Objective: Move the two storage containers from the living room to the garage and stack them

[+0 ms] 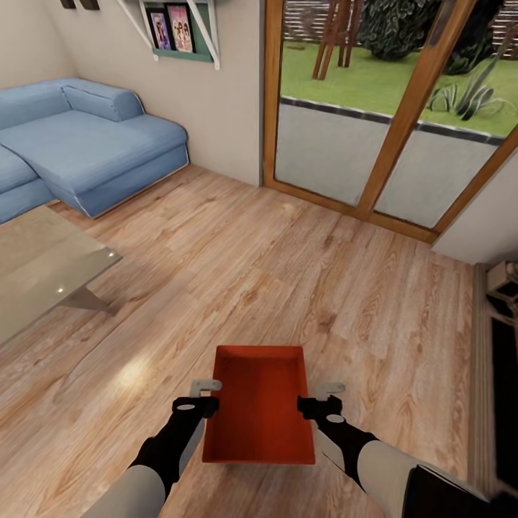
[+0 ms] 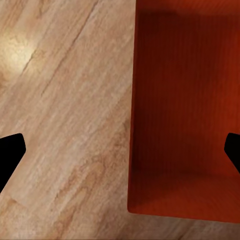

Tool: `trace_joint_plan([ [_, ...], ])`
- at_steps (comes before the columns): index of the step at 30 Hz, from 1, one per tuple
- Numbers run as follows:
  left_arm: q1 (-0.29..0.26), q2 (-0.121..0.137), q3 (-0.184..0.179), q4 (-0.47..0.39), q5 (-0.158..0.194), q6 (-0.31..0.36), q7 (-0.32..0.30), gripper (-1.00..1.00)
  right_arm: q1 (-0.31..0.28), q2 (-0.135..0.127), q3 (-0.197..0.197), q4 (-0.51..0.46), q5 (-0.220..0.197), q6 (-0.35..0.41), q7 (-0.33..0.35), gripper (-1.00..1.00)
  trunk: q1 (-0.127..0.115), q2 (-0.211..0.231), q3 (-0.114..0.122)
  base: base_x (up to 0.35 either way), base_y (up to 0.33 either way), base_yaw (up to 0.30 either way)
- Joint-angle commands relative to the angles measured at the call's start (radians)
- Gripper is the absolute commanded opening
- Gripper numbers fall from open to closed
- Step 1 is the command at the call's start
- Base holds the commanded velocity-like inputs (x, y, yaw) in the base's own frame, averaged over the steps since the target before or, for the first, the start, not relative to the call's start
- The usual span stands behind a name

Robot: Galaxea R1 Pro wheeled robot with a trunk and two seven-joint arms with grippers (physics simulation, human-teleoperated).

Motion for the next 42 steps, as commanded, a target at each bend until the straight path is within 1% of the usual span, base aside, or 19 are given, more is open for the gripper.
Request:
trace_joint_plan([
  [1,0.0,-0.001,0.001,-0.002,-0.008,0.007,0.001,1.0,0.0,0.0,0.009,-0.001,-0.009,-0.004,-0.004,1.0,0.004,-0.008,-0.004,0.0,0.0,0.0],
  [42,0.0,-0.002,0.002,-0.003,-0.011,0.002,0.003,1.0,0.0,-0.008,0.006,0.001,-0.009,-0.008,-0.002,1.0,0.161,-0.295,-0.132,0.0,0.0,0.0],
])
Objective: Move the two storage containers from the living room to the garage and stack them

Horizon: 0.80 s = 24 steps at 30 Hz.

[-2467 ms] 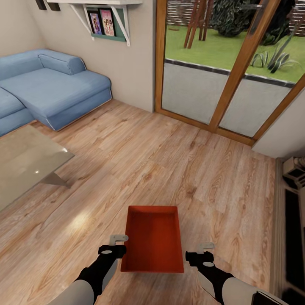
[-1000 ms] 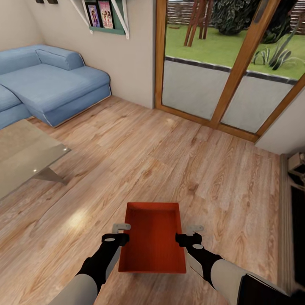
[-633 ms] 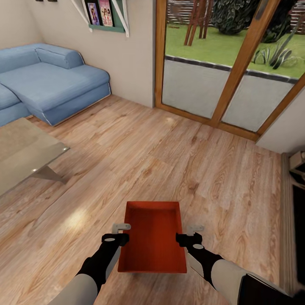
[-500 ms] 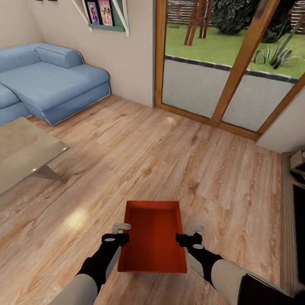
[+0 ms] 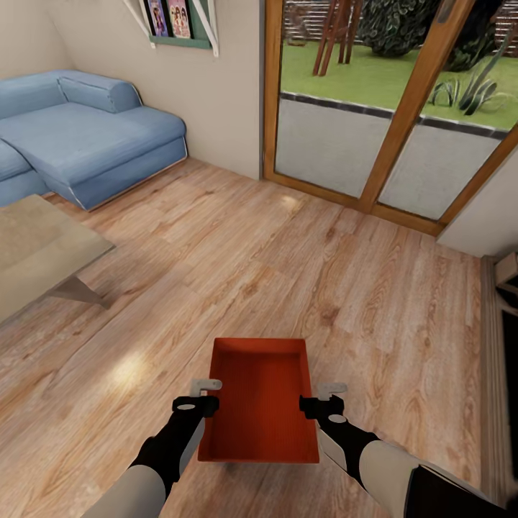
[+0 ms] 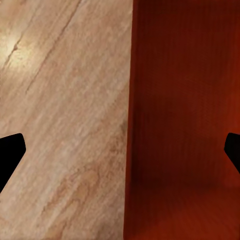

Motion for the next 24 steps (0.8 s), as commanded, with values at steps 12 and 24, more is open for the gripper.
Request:
trace_joint_plan([
  [12,0.0,-0.001,0.0,-0.002,-0.007,0.008,0.001,1.0,0.0,0.0,0.009,-0.001,-0.009,-0.003,-0.004,1.0,0.027,-0.05,-0.023,0.0,0.0,0.0],
  [24,0.0,-0.001,0.001,-0.002,-0.007,0.008,0.002,1.0,0.0,0.0,0.009,-0.001,-0.009,-0.003,-0.003,1.0,0.073,-0.134,-0.06,0.0,0.0,0.0],
])
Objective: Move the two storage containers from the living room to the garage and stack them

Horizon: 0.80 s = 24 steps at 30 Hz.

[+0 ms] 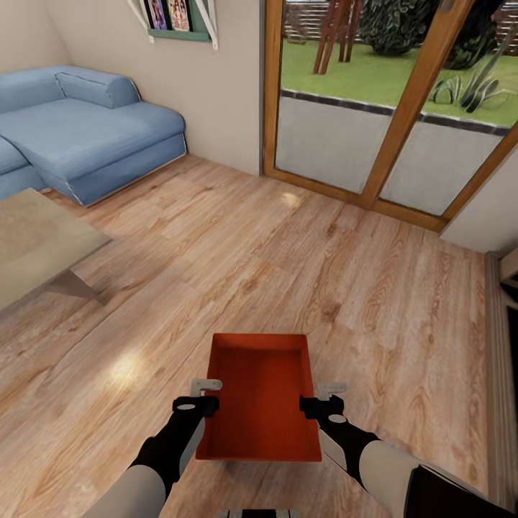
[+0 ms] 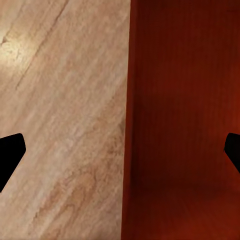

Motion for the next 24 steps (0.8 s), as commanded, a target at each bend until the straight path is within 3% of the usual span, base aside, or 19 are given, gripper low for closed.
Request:
trace_joint_plan([
  [1,0.0,-0.001,0.001,-0.002,-0.008,0.007,0.001,1.0,0.0,0.0,0.009,-0.001,-0.009,-0.003,-0.004,1.0,0.004,-0.008,-0.004,0.0,0.0,0.0],
  [5,0.0,-0.001,0.002,-0.002,-0.008,0.007,0.004,1.0,0.0,0.0,0.009,-0.001,-0.009,-0.003,-0.004,1.0,0.019,-0.036,-0.016,0.0,0.0,0.0],
  [9,0.0,-0.001,0.002,-0.003,-0.009,0.006,0.007,1.0,0.0,-0.001,0.009,-0.001,-0.009,-0.003,-0.004,1.0,0.019,-0.036,-0.016,0.0,0.0,0.0],
  [24,0.0,0.0,0.0,-0.003,-0.008,0.007,0.004,1.0,0.0,-0.002,0.007,-0.001,-0.009,-0.002,0.002,1.0,0.077,-0.141,-0.063,0.0,0.0,0.0],
])
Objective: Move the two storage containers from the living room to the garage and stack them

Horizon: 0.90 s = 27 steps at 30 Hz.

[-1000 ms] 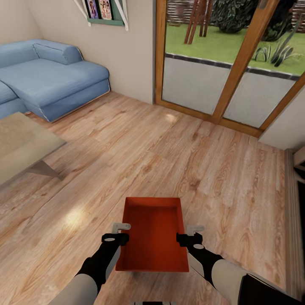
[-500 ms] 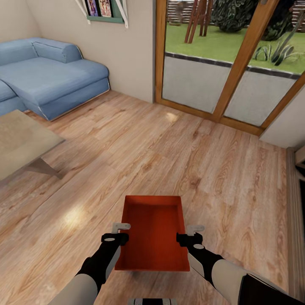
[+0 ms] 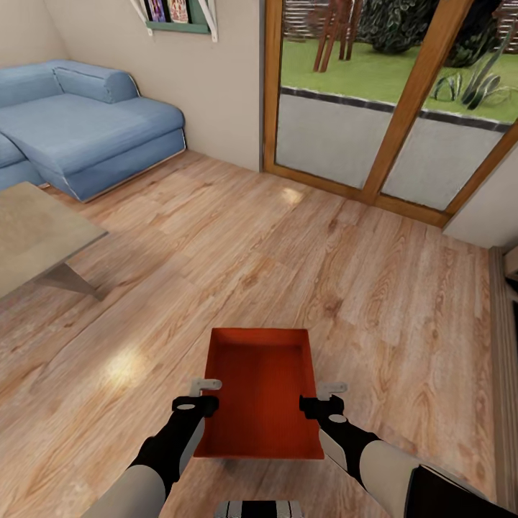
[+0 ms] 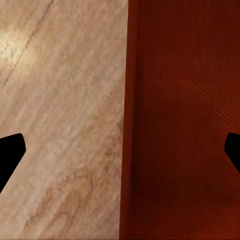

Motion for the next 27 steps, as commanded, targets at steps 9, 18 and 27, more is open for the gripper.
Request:
trace_joint_plan([
  [9,0.0,0.0,0.001,-0.002,-0.008,0.007,0.006,1.0,0.0,0.0,0.009,-0.001,-0.009,-0.003,-0.003,1.0,0.034,-0.063,-0.029,0.0,0.0,0.0],
  [18,0.0,0.0,0.002,-0.005,-0.009,0.007,0.011,1.0,0.0,0.0,0.009,-0.001,-0.009,-0.003,-0.003,1.0,0.034,-0.063,-0.029,0.0,0.0,0.0],
  [27,0.0,0.0,0.001,-0.005,-0.008,0.007,0.007,1.0,0.0,0.0,0.009,-0.001,-0.009,-0.002,-0.003,1.0,0.069,-0.126,-0.057,0.0,0.0,0.0],
])
